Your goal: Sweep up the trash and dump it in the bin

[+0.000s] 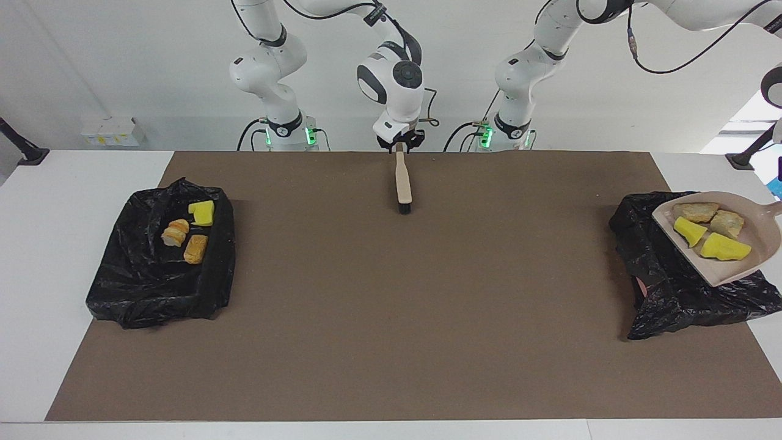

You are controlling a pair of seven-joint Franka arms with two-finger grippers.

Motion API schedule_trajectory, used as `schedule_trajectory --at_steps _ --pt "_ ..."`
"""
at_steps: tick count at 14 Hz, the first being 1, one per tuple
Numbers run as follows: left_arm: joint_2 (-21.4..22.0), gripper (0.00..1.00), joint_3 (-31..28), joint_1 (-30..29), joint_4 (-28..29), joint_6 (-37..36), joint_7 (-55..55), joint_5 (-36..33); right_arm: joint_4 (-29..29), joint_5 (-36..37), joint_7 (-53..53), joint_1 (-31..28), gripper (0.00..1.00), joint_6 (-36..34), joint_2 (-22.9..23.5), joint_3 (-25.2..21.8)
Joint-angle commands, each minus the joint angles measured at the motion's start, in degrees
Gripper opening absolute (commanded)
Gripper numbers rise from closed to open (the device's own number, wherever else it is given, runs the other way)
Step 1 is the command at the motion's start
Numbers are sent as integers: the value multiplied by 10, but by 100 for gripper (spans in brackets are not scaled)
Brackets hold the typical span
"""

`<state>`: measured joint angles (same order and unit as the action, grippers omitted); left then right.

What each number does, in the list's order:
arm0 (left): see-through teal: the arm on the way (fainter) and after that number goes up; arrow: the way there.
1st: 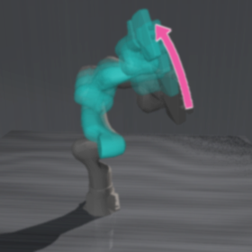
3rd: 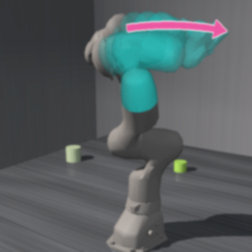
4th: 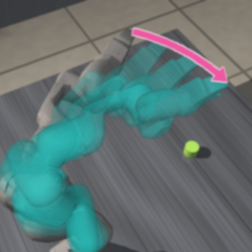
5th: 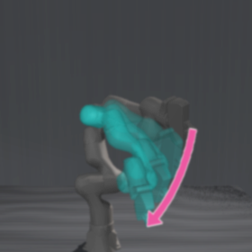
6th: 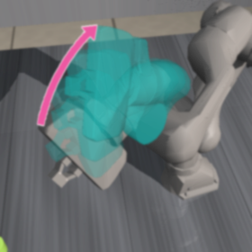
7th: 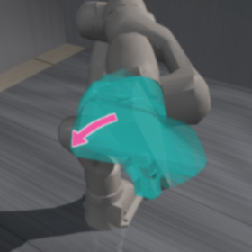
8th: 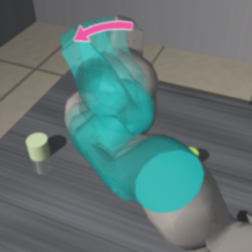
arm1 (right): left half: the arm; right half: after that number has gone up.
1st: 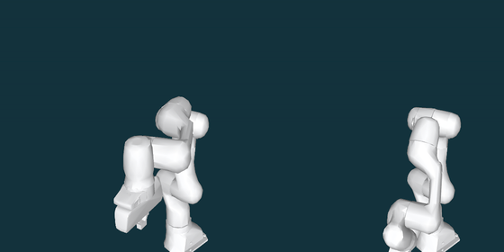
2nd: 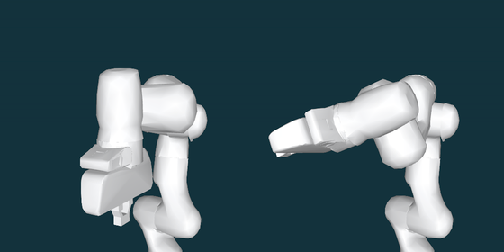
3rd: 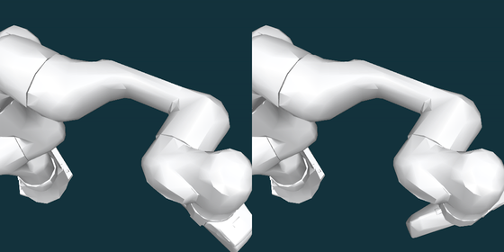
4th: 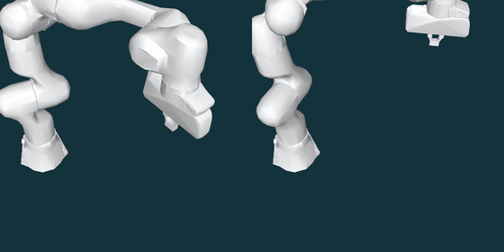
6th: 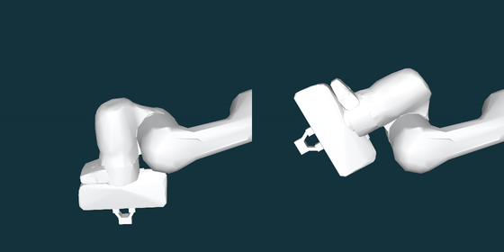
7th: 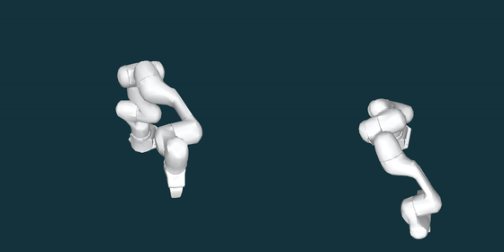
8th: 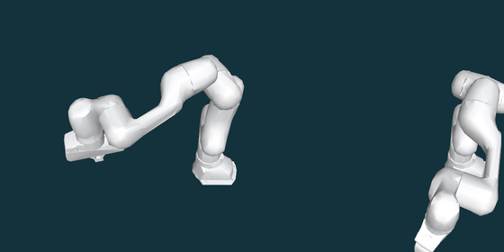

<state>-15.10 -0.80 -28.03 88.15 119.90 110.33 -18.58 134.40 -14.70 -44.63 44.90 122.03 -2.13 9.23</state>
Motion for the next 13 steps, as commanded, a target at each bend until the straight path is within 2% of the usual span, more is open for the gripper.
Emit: schedule_trajectory --at_steps 1,4,6,9,11,13 --pt "2 0 -5 27 5 31 -26 -97 -25 -16 18 -53 73 15 3 -1" --pt "7 0 -5 51 18 34 -98 -223 -55 -7 22 -124 81 1 -19 -4" --pt "29 0 -5 69 49 33 -125 -301 -65 -4 25 -181 89 -6 -41 -4" --pt "63 0 -5 91 97 24 -228 -432 -105 61 55 -246 100 -66 -54 -4" --pt "71 0 -5 95 95 16 -234 -461 -157 78 78 -292 100 -114 -53 -4" --pt "91 0 -3 95 88 17 -232 -452 -221 78 125 -345 100 -174 -46 -4"
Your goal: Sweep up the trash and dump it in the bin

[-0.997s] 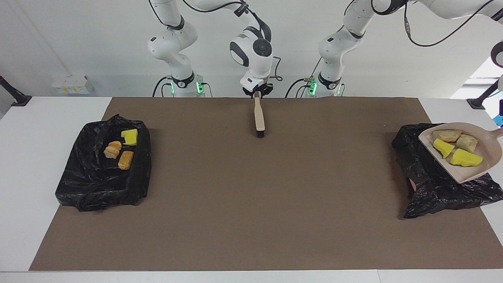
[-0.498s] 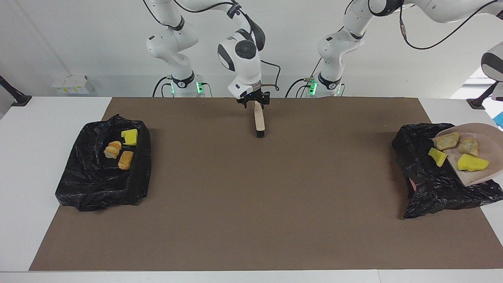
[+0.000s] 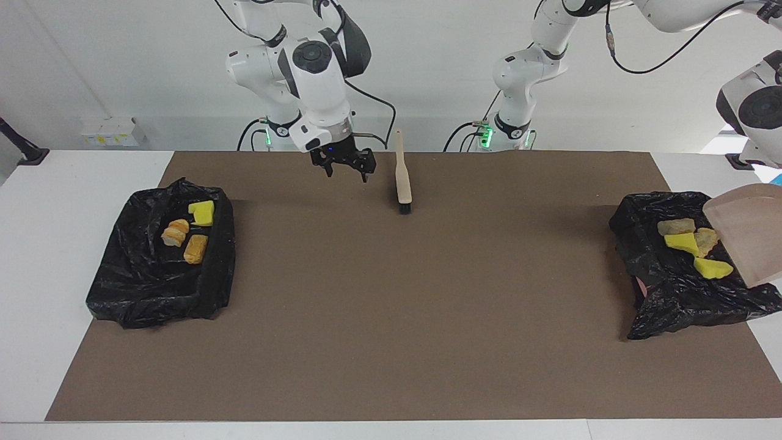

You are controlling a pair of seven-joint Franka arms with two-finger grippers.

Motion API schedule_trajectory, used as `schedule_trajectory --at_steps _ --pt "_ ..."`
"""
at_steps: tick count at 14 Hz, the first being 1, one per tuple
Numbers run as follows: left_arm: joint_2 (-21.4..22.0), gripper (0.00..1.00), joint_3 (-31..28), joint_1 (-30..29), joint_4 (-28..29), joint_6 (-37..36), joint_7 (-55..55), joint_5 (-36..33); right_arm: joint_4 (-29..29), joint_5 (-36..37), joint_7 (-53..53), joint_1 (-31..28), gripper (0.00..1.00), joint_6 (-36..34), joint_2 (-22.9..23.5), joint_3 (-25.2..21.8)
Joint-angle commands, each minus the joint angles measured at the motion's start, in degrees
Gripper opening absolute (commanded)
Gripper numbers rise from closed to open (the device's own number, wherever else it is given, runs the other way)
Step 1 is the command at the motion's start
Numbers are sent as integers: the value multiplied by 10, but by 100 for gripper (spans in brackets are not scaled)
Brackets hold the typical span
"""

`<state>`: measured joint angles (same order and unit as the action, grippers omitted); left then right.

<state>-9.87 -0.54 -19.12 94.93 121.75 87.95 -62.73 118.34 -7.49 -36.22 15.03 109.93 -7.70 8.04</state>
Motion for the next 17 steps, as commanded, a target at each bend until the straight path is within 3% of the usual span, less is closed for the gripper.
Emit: schedule_trajectory --at_steps 1,3,6,10,13,17 --pt "49 0 -3 7 21 -2 -8 -10 -87 7 67 -67 100 -80 12 7" --pt "67 0 0 17 25 -23 -8 12 -136 21 119 -103 100 -124 17 8" --pt "67 0 -2 61 24 -92 -21 146 -203 65 166 -133 100 -172 24 8" --pt "67 0 0 73 28 -122 -45 303 -320 120 169 -146 100 -258 74 7" --pt "77 0 0 87 45 -150 -101 426 -335 140 170 -156 100 -262 80 7" --pt "114 0 0 164 108 -158 -286 480 -326 115 169 -177 100 -253 75 7"
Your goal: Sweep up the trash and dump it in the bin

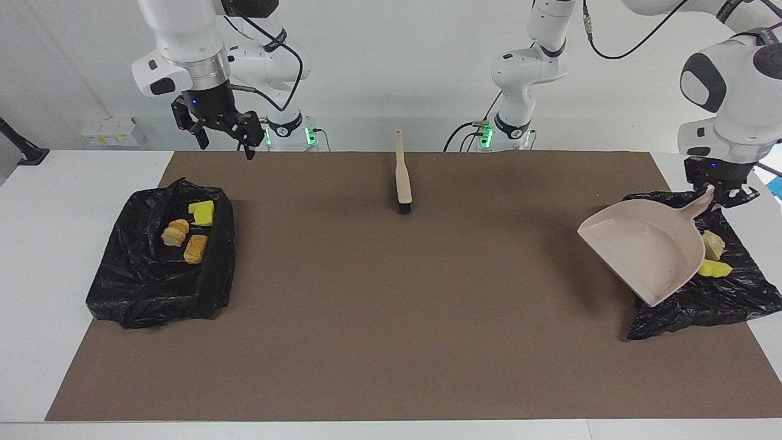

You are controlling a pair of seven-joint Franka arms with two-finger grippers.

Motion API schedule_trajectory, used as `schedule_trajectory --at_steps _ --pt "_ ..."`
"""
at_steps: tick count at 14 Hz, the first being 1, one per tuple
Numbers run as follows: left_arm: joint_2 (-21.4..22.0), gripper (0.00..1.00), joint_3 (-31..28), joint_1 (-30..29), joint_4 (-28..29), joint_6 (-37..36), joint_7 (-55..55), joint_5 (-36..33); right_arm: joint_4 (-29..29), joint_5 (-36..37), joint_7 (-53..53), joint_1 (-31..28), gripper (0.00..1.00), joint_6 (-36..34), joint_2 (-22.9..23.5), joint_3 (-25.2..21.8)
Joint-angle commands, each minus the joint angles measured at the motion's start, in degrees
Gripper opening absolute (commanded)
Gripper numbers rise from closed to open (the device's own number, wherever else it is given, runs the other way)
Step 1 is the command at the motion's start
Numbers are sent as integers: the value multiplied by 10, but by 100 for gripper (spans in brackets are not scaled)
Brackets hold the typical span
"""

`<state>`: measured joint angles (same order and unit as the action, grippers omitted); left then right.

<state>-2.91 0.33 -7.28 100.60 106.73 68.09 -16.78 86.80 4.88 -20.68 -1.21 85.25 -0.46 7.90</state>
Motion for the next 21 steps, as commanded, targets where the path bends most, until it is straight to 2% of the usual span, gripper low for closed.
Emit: schedule_trajectory --at_steps 1,4,6,9,12,15,17,20,21 --pt "56 0 -8 71 67 -14 -147 26 2 -9 13 -17 100 -6 -2 9" --pt "76 0 -8 146 94 -31 -313 64 38 -10 14 -27 100 -4 -25 9" --pt "82 0 -8 197 96 -41 -416 93 40 -15 13 -29 100 1 -25 9" --pt "74 0 -8 283 99 -29 -582 117 40 -18 14 -29 100 4 -24 9" --pt "57 0 -8 341 100 9 -724 159 33 -31 16 -30 100 31 -17 9" --pt "18 0 -9 399 98 65 -848 177 28 -34 79 -31 100 29 -15 9" --pt "-36 0 -9 441 93 115 -932 180 30 -34 88 -30 100 30 -15 9" --pt "-94 0 -9 477 94 188 -985 183 28 -36 89 -30 100 34 -11 9" --pt "-98 0 -8 481 97 203 -996 185 25 -37 89 -30 100 34 -7 9"
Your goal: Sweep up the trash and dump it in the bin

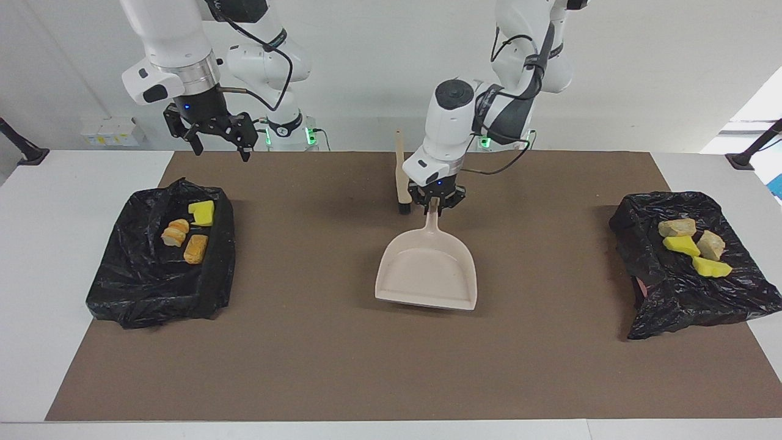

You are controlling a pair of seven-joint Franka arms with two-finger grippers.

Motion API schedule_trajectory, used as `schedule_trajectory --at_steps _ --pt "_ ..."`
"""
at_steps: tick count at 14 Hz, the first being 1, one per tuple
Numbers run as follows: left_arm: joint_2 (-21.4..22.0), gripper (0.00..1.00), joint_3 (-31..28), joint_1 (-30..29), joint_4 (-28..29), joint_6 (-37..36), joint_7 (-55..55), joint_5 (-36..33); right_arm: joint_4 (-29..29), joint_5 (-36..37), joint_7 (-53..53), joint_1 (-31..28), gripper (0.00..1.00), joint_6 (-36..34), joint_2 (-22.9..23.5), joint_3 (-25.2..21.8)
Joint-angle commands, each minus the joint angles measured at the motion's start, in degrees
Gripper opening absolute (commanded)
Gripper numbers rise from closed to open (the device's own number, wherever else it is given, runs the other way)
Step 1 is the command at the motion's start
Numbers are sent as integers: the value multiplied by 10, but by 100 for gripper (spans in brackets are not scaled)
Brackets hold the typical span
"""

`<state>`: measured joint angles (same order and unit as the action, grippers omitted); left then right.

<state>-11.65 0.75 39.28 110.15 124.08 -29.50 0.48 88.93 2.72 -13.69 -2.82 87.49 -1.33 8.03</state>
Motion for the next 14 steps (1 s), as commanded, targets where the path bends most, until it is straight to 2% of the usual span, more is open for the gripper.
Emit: schedule_trajectory --at_steps 1,5,7,8,9,10,14 --pt "-14 0 -12 17 2 34 -28 19 3 -23 18 -15 100 13 3 8" --pt "-55 0 -13 39 -4 57 -62 28 5 -31 18 -16 100 12 3 8" --pt "-56 2 -14 35 -6 62 -61 28 6 -31 17 -15 100 10 1 8" --pt "-55 24 -13 30 -7 62 -56 28 6 -33 17 -16 100 9 1 8" --pt "-48 50 -14 30 -8 50 -56 28 6 -37 17 -15 100 9 1 8" --pt "-37 98 -14 30 -7 39 -58 28 7 -38 17 -15 100 8 0 8" --pt "3 100 -22 17 -18 -16 -59 28 8 -35 13 -14 100 2 -2 8"
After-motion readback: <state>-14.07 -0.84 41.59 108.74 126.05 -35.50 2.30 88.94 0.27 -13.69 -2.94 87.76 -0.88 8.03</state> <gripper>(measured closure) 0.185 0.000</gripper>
